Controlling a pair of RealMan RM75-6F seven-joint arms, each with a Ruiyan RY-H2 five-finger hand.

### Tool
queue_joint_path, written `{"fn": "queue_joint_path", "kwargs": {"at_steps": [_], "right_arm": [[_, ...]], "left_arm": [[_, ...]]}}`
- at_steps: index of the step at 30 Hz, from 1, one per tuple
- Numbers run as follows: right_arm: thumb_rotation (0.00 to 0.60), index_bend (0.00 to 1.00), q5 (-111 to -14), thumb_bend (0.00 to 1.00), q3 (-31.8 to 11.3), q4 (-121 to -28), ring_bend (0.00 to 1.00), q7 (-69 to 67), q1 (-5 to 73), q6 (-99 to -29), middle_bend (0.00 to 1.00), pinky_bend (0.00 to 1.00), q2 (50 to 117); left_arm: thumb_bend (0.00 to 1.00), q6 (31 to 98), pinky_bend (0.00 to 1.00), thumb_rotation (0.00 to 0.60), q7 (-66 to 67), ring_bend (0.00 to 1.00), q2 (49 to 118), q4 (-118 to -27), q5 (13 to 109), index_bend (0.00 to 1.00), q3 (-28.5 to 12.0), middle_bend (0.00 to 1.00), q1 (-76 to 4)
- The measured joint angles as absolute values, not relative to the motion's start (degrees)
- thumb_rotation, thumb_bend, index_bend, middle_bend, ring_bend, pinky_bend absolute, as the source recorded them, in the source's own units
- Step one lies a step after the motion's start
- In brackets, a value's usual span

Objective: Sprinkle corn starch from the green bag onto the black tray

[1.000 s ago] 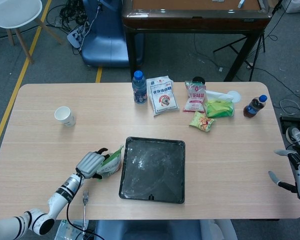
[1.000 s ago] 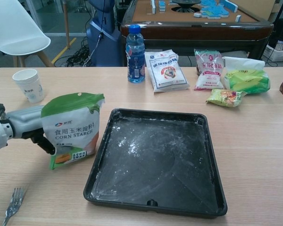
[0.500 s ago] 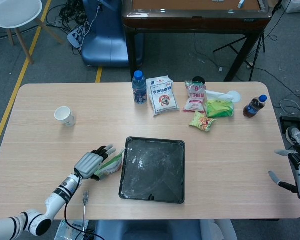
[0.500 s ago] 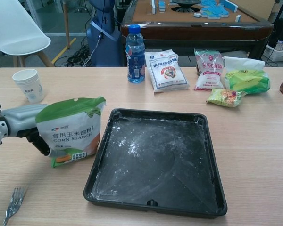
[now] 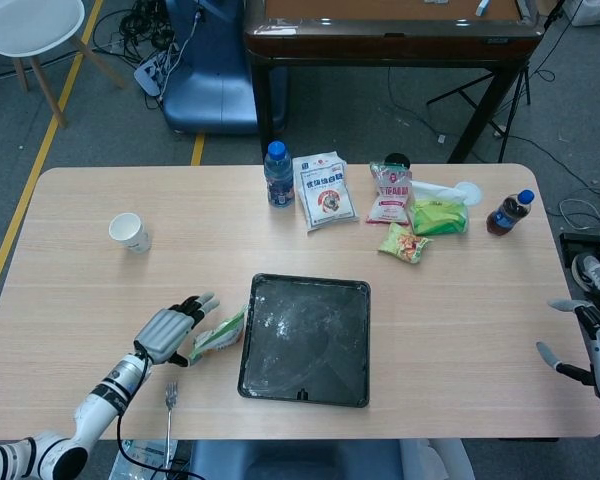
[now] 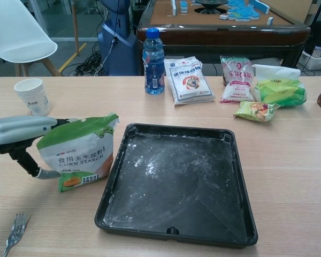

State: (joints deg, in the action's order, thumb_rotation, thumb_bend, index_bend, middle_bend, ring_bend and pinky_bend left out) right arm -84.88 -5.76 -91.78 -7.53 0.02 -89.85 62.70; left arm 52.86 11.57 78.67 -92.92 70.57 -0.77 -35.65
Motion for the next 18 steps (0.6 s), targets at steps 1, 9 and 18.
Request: {"fn": "queue_joint_path", "kwargs": {"at_steps": [1, 9, 18], "right_arm": [[0.600, 0.33, -84.87, 0.22, -5.77, -91.66, 0.17, -7.62, 0.02, -89.86, 0.36, 0.13, 62.72], [0.600, 0.33, -84.98, 0.22, -5.86, -91.27, 0.17, -8.05, 0.25, -89.67, 0.36, 0.13, 62.85], [0.600, 0.33, -84.71, 0.22, -5.95, -91.17, 0.17, -8.13, 0.63, -88.94, 0.36, 0.13, 62.77]], "left_arm": [[0.23, 53.06, 0.20, 0.600, 11.71, 0.00, 78.27, -93.44, 70.51, 0.00, -0.75, 0.00, -35.50], [0.23, 55.47, 0.19, 0.600, 13.25, 0.00, 73.89, -99.36, 70.27, 0.00, -0.41, 0.00, -33.97], [0.23, 60.92, 0.18, 0.600, 13.88, 0.00, 66.62, -108.04, 71.66, 0.00, 0.36, 0.00, -30.53]]}}
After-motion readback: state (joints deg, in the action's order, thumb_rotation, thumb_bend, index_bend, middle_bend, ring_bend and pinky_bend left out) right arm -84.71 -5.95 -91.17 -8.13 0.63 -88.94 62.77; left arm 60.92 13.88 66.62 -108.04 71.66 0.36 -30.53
